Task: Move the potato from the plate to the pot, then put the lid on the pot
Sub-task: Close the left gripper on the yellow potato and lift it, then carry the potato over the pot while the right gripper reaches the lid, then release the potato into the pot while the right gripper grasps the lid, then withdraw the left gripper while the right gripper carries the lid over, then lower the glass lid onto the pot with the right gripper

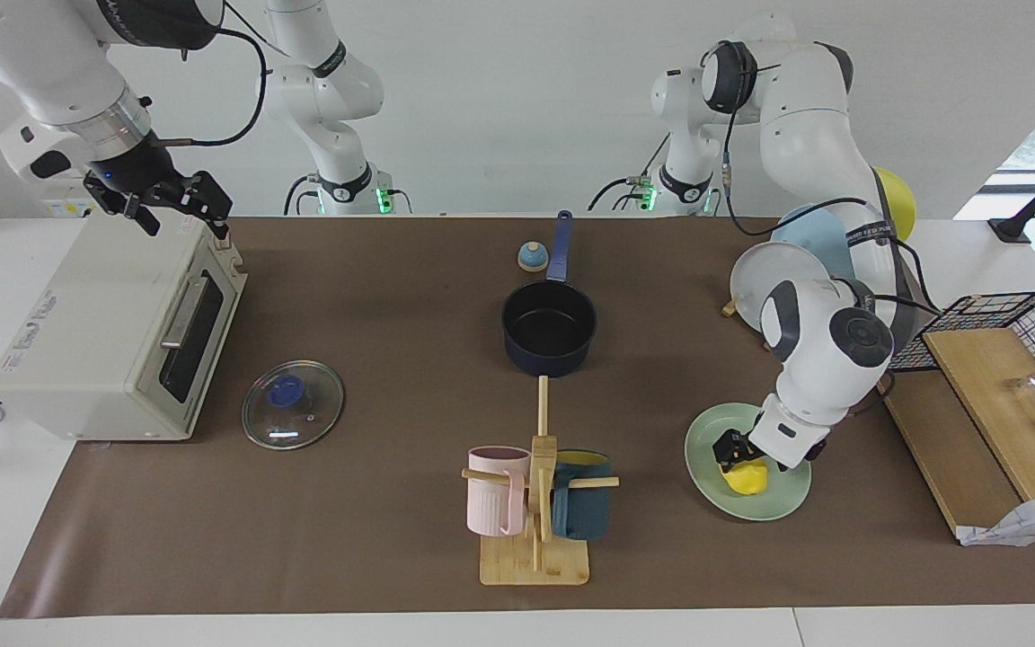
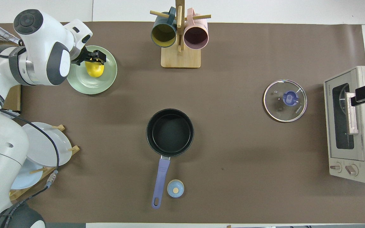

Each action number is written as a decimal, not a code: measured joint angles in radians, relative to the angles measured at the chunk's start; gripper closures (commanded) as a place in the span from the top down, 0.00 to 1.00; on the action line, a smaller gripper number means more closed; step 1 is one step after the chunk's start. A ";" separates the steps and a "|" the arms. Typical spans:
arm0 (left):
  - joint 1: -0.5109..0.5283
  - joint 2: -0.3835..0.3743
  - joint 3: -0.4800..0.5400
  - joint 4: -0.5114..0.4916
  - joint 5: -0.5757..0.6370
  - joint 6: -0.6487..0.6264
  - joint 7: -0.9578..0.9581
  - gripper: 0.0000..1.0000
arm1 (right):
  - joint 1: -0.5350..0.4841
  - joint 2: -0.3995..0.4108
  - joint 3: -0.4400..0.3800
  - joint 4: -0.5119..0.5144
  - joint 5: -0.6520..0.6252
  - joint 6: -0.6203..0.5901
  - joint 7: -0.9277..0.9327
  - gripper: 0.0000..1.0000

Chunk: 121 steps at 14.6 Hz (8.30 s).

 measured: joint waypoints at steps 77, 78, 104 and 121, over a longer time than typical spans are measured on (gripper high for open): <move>-0.568 -0.447 -0.009 -0.732 -0.029 0.324 -0.813 1.00 | 0.073 0.316 0.017 -0.345 0.057 0.654 -0.346 0.63; -0.568 -0.456 -0.004 -0.727 -0.029 0.300 -0.795 1.00 | 0.074 0.314 0.019 -0.344 0.059 0.652 -0.346 0.63; -0.023 -0.758 0.032 -0.355 -0.007 -0.427 0.001 1.00 | 0.363 0.281 0.403 -0.133 0.119 0.577 0.627 0.63; 0.043 -0.745 0.002 -0.254 -0.001 -0.529 0.005 1.00 | 0.345 0.260 0.381 -0.145 0.038 0.581 0.629 1.00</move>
